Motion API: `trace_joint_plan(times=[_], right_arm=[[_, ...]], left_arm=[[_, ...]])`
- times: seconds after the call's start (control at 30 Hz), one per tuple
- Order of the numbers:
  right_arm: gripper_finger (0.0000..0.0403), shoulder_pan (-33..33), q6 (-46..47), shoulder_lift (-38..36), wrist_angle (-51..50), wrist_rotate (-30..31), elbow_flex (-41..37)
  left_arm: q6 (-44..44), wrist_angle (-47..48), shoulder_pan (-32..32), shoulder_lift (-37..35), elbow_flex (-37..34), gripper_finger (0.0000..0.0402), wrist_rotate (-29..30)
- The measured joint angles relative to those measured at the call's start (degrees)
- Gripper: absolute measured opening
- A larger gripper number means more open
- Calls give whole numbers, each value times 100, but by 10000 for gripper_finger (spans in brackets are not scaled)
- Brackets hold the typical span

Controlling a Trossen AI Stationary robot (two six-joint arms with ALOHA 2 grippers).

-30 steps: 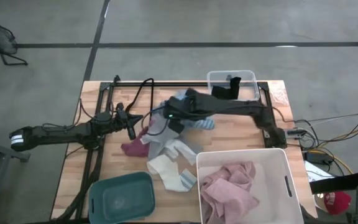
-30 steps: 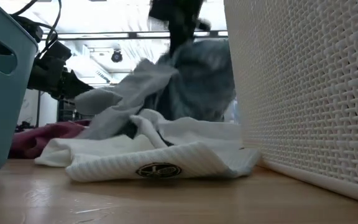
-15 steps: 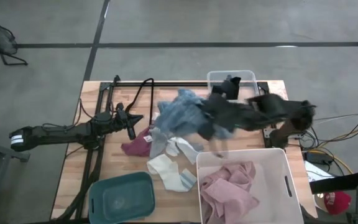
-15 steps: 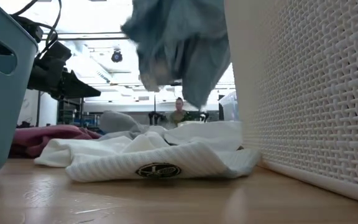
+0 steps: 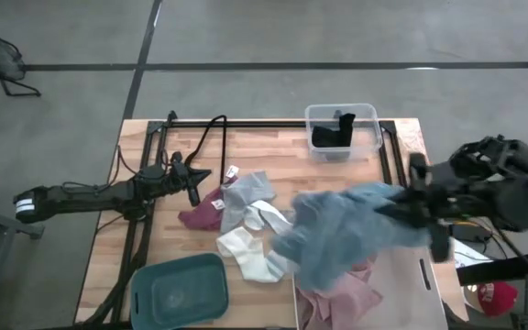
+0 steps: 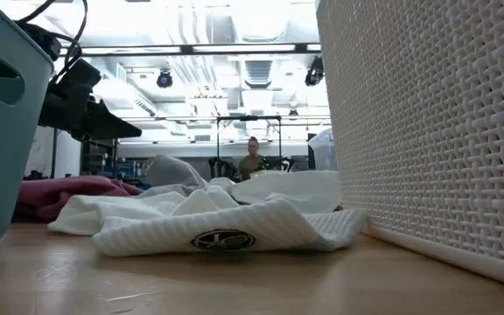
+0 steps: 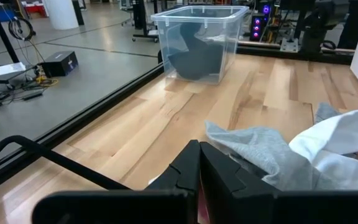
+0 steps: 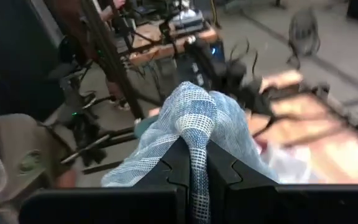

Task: Pick & Place Cloths
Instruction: Put the blue shirt into the white bin

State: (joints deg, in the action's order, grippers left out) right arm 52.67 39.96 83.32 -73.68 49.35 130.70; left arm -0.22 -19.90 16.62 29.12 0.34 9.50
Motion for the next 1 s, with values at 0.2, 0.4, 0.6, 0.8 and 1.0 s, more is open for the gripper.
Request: trace_joint_plan(times=[0.2, 0.4, 0.6, 0.8, 1.0], right_arm=[[12, 824, 3820, 90, -1529, 253, -391], [12, 780, 5124, 243, -1237, -372, -1485], [13, 523, 6913, 466, -1576, -2318, -2827], [13, 419, 7834, 480, -1073, -3630, -4074], [13, 308, 7120, 467, 114, -3481, -5079]], left_arm=[[0, 0, 0, 0, 0, 14, 0], [0, 47, 0, 0, 0, 14, 2], [0, 81, 0, 0, 0, 14, 2], [1, 123, 0, 2, 0, 14, 2], [0, 126, 0, 2, 0, 14, 2]])
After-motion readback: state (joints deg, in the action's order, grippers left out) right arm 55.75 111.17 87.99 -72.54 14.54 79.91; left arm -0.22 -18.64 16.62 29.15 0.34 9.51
